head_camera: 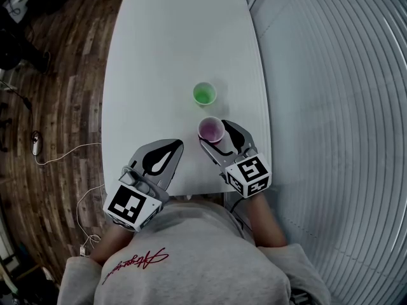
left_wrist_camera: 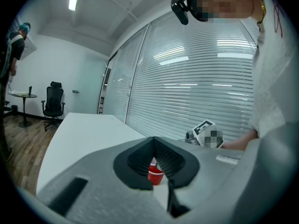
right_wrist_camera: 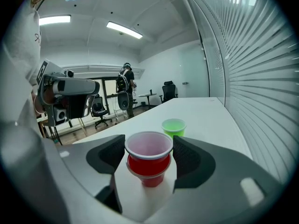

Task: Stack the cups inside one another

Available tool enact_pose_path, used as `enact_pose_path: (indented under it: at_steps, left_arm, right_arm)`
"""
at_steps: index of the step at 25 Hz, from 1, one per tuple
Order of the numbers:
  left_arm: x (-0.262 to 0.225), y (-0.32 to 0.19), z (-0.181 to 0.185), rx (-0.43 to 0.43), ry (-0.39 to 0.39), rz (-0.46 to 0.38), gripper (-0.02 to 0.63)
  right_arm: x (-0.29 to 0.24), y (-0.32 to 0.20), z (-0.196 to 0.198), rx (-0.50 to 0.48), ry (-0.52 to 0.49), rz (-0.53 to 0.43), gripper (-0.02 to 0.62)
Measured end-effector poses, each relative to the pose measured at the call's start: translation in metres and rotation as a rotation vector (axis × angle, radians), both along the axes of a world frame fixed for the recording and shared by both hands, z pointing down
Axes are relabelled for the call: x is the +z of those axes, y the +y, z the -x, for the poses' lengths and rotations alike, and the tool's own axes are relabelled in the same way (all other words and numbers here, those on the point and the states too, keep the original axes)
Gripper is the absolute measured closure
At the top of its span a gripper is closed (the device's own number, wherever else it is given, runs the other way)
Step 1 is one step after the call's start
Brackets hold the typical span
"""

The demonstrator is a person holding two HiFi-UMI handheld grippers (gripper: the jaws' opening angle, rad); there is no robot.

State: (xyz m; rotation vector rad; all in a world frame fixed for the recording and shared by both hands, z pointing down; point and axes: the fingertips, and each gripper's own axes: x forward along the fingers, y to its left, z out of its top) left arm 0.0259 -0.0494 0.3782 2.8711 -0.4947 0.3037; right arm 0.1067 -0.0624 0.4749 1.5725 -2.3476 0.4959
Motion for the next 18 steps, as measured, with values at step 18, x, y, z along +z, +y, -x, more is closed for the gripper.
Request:
enact_pose_path:
  at_steps: [18]
  left_arm:
    - [0.0,-0.003,-0.002,-0.012,0.001,0.001,0.612]
  right_arm:
    - [0.015,0.0,-0.002,0.002,0.031,0.028,0.272]
